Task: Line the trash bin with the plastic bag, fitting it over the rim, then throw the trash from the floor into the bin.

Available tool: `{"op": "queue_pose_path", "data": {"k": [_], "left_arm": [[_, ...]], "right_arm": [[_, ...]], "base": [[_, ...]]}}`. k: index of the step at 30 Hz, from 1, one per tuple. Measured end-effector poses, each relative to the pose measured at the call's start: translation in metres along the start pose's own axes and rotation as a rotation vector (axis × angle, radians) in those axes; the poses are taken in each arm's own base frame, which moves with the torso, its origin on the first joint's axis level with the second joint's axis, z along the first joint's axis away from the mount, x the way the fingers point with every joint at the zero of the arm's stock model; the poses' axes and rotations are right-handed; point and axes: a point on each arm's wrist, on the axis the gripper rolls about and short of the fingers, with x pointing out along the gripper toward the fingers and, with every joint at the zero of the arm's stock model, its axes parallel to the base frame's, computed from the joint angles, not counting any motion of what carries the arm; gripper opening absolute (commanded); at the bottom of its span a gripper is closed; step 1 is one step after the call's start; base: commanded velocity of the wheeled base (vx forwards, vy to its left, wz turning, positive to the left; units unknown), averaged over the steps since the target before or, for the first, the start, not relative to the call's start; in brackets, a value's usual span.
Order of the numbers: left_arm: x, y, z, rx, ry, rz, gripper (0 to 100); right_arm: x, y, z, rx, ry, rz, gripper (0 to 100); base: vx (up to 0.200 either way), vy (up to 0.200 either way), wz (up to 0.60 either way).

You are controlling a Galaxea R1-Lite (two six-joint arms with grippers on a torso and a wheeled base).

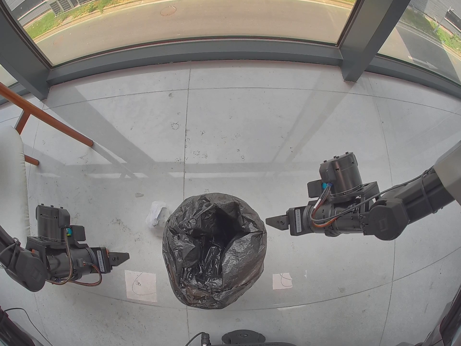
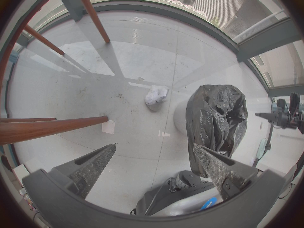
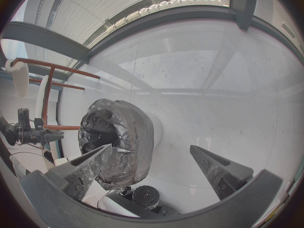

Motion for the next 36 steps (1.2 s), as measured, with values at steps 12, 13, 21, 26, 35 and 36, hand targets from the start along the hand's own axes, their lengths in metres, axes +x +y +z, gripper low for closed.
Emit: {"op": "queue_pose_path", "data": {"k": [12,13,21,26,35,36], "left_arm": [[0.037,-0.038,-0.001,0.063,-0.065,-0.109,100],[0.043,-0.040,-0.003,0.065,-0.066,-0.113,100],[0.098,-0.049,-0.003,0.126,-0.160,-0.030,100],[0.131,-0.053,0.000,0.190,-0.203,0.020,100],[0.177,-0.061,0.011,0.243,-0.268,0.029,100],[0.182,-0.062,0.014,0.247,-0.279,0.028,100]], "right_arm": [[-0.036,-0.063,0.020,0.124,-0.099,-0.134,100],[-0.040,-0.066,0.019,0.130,-0.101,-0.141,100],[-0.076,-0.082,0.020,0.168,-0.165,-0.174,100],[-0.101,-0.088,0.026,0.182,-0.233,-0.189,100],[-0.135,-0.086,0.034,0.176,-0.335,-0.191,100],[-0.139,-0.085,0.036,0.174,-0.349,-0.190,100]], "base": [[0.000,0.017,0.00],[0.000,0.000,0.00],[0.000,0.000,0.00],[0.000,0.000,0.00],[0.000,0.000,0.00],[0.000,0.000,0.00]]}}
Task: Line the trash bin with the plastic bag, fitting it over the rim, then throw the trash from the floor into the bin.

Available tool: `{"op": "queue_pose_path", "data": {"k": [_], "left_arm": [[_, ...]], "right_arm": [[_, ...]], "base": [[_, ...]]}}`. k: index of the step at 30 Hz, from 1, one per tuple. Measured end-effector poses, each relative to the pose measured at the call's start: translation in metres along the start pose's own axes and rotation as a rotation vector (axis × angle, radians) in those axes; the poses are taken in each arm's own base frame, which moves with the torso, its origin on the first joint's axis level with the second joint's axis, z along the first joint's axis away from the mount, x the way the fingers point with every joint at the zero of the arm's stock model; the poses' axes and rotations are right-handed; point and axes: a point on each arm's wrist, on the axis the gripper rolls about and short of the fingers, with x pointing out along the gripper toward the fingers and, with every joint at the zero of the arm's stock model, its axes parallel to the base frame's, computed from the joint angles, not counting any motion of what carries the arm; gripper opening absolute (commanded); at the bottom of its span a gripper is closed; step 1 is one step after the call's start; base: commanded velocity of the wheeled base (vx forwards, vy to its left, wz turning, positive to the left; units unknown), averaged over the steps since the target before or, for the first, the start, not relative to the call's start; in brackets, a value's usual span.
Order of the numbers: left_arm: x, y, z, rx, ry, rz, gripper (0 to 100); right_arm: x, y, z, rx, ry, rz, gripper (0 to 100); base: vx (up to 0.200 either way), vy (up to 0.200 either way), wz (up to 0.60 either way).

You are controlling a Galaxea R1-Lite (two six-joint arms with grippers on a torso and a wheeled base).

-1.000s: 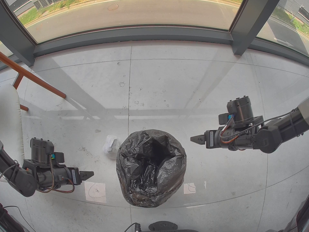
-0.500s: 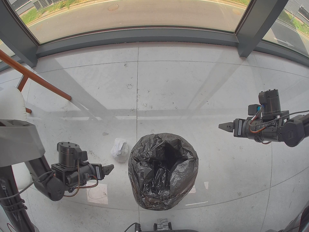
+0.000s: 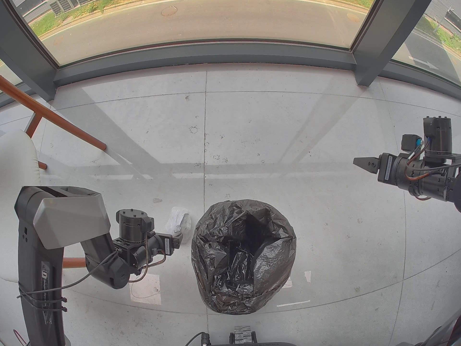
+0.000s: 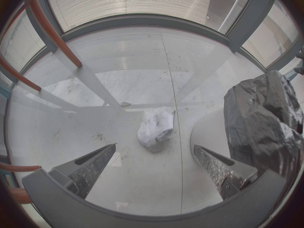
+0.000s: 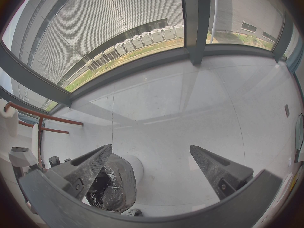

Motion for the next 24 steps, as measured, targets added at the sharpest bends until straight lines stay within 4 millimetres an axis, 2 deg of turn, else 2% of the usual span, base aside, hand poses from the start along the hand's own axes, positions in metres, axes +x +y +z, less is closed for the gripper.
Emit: {"op": "queue_pose_path", "data": {"k": [8,13,20,24], "left_arm": [[0.038,-0.004,-0.001,0.025,0.024,0.008,100],[0.063,-0.007,0.010,0.027,0.011,0.023,100],[0.087,-0.010,0.023,0.027,-0.012,0.047,100],[0.097,-0.011,0.020,0.030,0.007,0.053,100]], "right_arm": [[-0.025,0.003,0.019,-0.002,-0.096,0.015,100],[-0.038,0.005,0.024,-0.004,-0.133,0.022,100],[-0.048,0.007,0.027,-0.007,-0.165,0.029,100],[-0.051,0.007,0.029,-0.007,-0.176,0.031,100]], "base": [[0.000,0.000,0.00],[0.000,0.000,0.00],[0.000,0.000,0.00],[0.000,0.000,0.00]]}}
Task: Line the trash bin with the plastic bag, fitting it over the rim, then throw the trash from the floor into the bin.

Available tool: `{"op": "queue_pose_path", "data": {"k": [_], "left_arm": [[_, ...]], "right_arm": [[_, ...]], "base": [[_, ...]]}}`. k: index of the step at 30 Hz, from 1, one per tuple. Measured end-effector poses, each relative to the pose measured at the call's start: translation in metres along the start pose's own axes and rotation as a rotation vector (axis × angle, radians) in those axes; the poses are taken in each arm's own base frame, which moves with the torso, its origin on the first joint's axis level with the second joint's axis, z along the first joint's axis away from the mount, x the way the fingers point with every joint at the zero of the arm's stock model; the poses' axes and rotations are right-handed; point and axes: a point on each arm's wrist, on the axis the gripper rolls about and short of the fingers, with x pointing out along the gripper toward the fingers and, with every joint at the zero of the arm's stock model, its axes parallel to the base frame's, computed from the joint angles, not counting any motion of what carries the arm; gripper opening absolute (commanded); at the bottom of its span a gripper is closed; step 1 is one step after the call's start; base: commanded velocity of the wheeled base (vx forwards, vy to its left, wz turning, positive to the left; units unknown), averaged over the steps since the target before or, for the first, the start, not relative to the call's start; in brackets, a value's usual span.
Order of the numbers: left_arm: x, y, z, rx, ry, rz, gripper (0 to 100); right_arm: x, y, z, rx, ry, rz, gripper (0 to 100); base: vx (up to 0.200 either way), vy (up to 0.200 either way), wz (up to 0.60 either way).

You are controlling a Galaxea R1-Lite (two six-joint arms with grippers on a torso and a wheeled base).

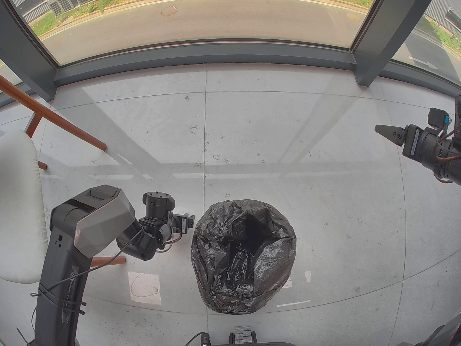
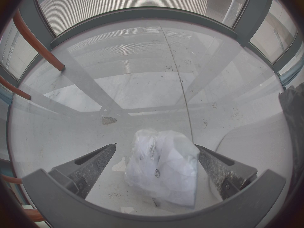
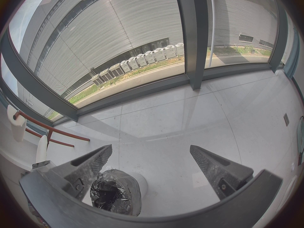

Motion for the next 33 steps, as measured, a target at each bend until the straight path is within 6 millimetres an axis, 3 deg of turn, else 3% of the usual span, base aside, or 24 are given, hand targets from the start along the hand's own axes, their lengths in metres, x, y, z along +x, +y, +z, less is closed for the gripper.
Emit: {"op": "queue_pose_path", "data": {"k": [2,3,15,21,27,33], "left_arm": [[0.003,0.000,-0.004,0.004,0.022,0.002,100],[0.005,0.000,-0.006,0.006,0.033,0.003,0],[0.007,0.001,-0.014,0.026,0.067,0.004,0],[-0.004,0.003,-0.017,0.023,0.096,0.003,0],[-0.044,0.008,0.015,0.010,0.054,-0.010,0],[-0.115,0.017,0.055,-0.002,-0.009,-0.043,0]], "right_arm": [[-0.001,0.000,0.000,0.001,-0.003,0.000,100],[-0.001,0.000,0.001,0.001,-0.004,0.000,100],[-0.002,0.000,0.001,0.004,-0.007,-0.001,100],[-0.003,-0.001,-0.001,0.005,-0.003,-0.005,100],[-0.006,-0.001,-0.001,0.003,-0.007,-0.006,100],[-0.012,-0.003,-0.006,0.001,0.003,-0.009,100]], "base": [[0.000,0.000,0.00],[0.000,0.000,0.00],[0.000,0.000,0.00],[0.000,0.000,0.00],[0.000,0.000,0.00],[0.000,0.000,0.00]]}}
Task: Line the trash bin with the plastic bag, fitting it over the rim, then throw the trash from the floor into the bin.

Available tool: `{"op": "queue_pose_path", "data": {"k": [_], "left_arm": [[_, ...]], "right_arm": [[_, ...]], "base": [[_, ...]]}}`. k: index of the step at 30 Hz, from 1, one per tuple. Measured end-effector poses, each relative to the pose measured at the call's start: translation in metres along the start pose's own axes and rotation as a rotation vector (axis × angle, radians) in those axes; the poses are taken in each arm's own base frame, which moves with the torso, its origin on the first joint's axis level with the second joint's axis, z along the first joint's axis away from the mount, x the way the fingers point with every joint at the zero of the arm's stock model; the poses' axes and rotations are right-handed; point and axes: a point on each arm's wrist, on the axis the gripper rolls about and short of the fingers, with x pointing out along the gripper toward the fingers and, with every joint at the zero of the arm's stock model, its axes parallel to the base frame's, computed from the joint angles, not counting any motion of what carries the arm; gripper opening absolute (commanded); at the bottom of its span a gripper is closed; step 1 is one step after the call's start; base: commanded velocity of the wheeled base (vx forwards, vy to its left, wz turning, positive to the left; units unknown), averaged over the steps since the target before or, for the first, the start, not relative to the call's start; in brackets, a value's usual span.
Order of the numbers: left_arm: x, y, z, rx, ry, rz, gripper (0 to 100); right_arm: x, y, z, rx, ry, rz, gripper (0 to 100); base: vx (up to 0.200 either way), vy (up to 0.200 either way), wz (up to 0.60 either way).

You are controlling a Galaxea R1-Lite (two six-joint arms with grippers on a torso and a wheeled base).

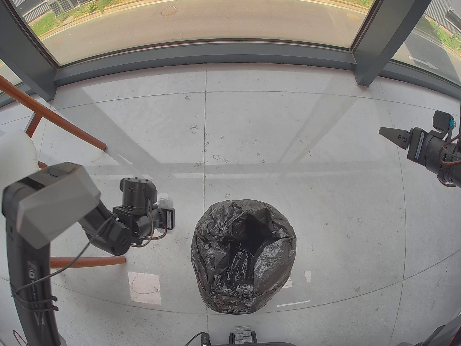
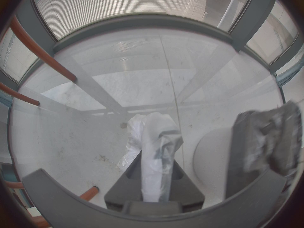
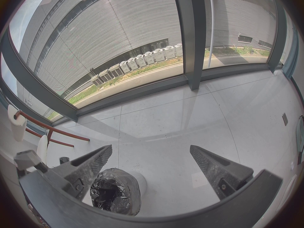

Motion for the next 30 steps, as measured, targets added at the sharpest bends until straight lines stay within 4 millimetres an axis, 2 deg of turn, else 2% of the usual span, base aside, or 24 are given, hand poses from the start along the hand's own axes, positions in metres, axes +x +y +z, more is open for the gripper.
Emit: {"op": "queue_pose_path", "data": {"k": [1,6,8,11,14,20,24,30], "left_arm": [[-0.007,0.001,0.004,-0.001,-0.011,-0.003,0],[-0.079,0.002,0.042,-0.007,-0.106,-0.062,0],[-0.102,-0.002,0.051,0.000,-0.129,-0.105,0],[-0.139,-0.018,0.059,0.026,-0.162,-0.205,0],[-0.166,-0.039,0.061,0.058,-0.183,-0.306,0],[-0.197,-0.075,0.043,0.129,-0.156,-0.475,0],[-0.202,-0.092,0.032,0.166,-0.124,-0.539,0],[-0.204,-0.106,0.032,0.181,-0.130,-0.584,0]], "right_arm": [[-0.001,0.000,-0.001,0.000,0.002,-0.001,100],[-0.010,-0.003,-0.013,0.000,0.028,-0.005,100],[-0.013,-0.004,-0.017,-0.001,0.037,-0.006,100],[-0.019,-0.006,-0.024,-0.001,0.051,-0.006,100],[-0.023,-0.006,-0.028,-0.003,0.057,-0.003,100],[-0.029,-0.004,-0.033,-0.008,0.063,0.013,100],[-0.031,-0.002,-0.035,-0.011,0.066,0.027,100],[-0.036,-0.002,-0.043,-0.015,0.087,0.036,100]], "base": [[0.000,0.000,0.00],[0.000,0.000,0.00],[0.000,0.000,0.00],[0.000,0.000,0.00],[0.000,0.000,0.00],[0.000,0.000,0.00],[0.000,0.000,0.00],[0.000,0.000,0.00]]}}
